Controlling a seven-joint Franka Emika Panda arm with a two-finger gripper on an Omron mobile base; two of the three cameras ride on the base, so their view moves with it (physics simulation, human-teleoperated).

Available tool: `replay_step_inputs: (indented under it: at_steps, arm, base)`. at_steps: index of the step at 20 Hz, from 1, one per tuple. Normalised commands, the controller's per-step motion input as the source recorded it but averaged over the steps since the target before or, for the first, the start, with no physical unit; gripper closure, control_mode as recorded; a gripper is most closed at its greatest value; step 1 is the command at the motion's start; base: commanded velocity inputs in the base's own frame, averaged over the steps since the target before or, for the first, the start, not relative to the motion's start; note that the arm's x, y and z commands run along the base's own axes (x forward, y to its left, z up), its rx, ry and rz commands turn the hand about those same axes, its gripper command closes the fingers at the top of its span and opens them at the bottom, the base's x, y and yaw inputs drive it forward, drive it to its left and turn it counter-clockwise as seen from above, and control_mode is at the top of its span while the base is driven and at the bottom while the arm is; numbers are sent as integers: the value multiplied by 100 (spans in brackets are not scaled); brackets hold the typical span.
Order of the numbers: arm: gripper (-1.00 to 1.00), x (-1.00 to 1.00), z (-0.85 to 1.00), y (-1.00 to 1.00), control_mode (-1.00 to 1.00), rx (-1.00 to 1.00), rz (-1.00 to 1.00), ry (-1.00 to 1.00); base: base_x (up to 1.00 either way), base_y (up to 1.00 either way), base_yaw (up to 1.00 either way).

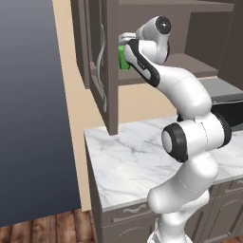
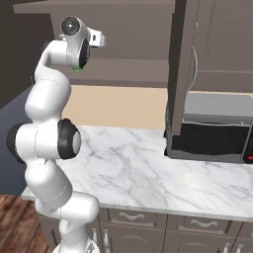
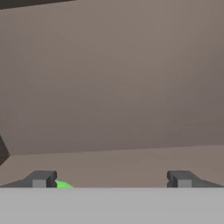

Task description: Open the cabinet directly in front. Then move the beer and the cup to the dining counter with the candle on it.

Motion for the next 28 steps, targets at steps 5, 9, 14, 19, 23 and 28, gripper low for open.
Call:
replay_step_inputs:
  at_steps: [5,9,14,19,23,28]
  arm:
    - [-100,-16,-2,0,-100,0,0,0]
    - [-100,0,0,0,-100,0,0,0]
    - [-100,0,-18,0,-100,0,0,0]
    - [-100,1,-33,0,-100,-2,0,0]
    - [-100,7,-42,0,-100,-3,0,0]
    - [-100,14,-35,0,-100,-3,0,0]
  base:
    - [0,0,0]
    - [0,0,0]
    - [0,0,0]
    - [0,0,0]
    - [0,0,0]
    - [0,0,0]
